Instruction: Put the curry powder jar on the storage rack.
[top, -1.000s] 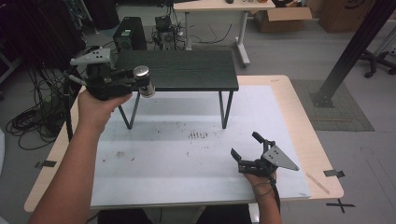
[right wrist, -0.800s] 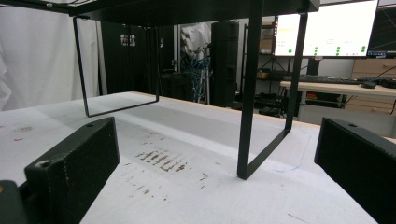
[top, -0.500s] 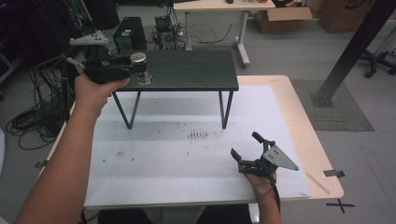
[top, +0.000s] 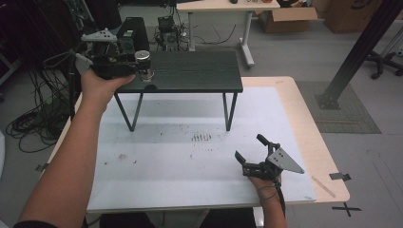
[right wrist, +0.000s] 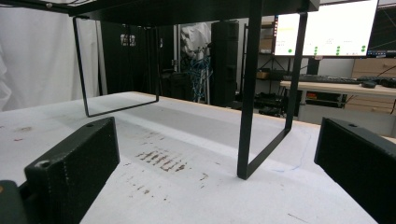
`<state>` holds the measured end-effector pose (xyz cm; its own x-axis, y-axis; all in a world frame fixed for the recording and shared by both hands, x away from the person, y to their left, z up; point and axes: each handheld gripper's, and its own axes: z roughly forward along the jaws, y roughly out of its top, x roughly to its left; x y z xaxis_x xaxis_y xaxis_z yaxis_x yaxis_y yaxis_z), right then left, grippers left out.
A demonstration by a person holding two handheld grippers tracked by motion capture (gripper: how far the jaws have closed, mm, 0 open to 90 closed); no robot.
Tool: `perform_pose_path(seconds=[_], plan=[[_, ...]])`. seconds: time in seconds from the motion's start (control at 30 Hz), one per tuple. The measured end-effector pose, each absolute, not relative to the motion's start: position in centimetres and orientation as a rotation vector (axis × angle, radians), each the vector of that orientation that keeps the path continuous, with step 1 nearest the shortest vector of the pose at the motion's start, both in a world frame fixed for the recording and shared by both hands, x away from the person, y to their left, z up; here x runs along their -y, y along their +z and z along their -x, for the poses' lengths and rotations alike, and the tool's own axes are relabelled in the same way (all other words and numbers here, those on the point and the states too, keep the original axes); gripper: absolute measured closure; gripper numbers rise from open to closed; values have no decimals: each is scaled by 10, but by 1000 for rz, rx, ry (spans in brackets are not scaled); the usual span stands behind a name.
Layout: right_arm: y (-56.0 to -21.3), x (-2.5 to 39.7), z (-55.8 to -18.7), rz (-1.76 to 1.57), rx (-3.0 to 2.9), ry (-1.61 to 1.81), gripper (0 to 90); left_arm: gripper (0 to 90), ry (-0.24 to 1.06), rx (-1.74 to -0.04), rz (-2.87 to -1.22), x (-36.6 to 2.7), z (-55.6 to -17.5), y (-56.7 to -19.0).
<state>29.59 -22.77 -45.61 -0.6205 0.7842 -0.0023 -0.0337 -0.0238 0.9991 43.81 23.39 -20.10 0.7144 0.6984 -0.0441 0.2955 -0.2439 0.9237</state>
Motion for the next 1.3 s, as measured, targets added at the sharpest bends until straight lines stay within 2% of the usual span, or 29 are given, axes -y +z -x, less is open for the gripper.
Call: perform_pose_path(seconds=[1.0,1.03,1.13,1.3], plan=[[-456,228,-296,-794,-1642,1713,0,489,433,-809,-1831,-226,-450,-221],[-456,228,-296,-794,-1642,1713,0,480,433,-809,-1831,-226,-450,-221],[-456,228,-296,-793,-1642,1713,0,373,426,-809,-1800,-227,-449,-220],[-456,228,-296,-793,-1643,1711,0,325,431,-795,-1762,-230,-445,-216]])
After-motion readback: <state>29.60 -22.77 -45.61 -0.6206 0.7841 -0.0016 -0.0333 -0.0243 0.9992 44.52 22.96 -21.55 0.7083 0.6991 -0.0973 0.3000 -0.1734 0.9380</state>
